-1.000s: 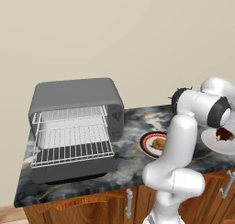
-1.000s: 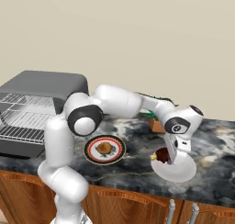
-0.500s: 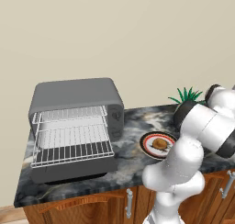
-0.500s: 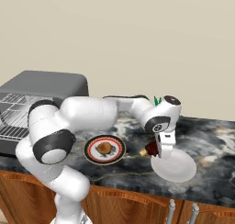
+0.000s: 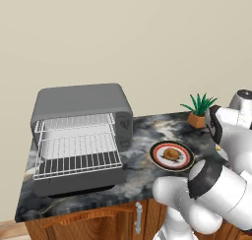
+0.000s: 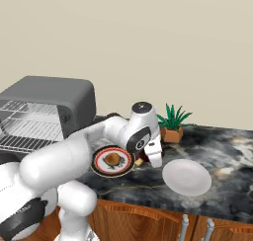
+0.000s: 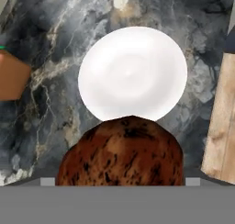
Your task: Open the toaster oven door. Place the bread on the top rack in the toaster oven and place the steak on the bottom rack.
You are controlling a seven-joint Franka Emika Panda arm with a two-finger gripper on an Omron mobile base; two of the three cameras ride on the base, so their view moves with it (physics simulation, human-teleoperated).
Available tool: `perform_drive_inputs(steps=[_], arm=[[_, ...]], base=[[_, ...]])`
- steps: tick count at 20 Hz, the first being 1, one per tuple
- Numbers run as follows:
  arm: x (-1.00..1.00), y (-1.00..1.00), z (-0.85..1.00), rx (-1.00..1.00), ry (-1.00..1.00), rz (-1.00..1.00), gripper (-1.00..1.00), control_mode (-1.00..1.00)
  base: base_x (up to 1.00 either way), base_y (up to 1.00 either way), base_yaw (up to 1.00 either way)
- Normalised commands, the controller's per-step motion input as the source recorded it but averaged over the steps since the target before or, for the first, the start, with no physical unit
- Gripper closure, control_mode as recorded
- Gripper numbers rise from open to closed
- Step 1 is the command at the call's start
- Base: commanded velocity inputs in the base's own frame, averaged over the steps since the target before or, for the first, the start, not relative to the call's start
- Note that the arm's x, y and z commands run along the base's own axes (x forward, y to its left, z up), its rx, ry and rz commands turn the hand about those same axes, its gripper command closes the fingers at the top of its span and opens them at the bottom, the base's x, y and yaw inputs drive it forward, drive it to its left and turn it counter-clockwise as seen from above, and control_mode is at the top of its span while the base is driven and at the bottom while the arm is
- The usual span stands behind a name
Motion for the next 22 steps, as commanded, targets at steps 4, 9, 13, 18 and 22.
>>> perform_drive_inputs(steps=[4, 9, 13, 18, 22], arm=[[-0.14, 0.51, 0.4, -0.12, -0.1, 0.04, 1.0, -1.0], [-0.14, 0.5, 0.43, -0.08, -0.05, 0.05, 1.0, -1.0], [-0.12, 0.48, 0.41, -0.02, -0.02, 0.05, 1.0, -1.0], [-0.02, 0.53, 0.37, -0.01, -0.01, 0.03, 1.0, -1.0], [0.0, 0.52, 0.35, 0.0, 0.0, 0.05, 1.0, -1.0]], base=[[0.0, 0.0, 0.0], [0.0, 0.0, 0.0], [0.0, 0.0, 0.0], [0.0, 0.0, 0.0], [0.0, 0.0, 0.0]])
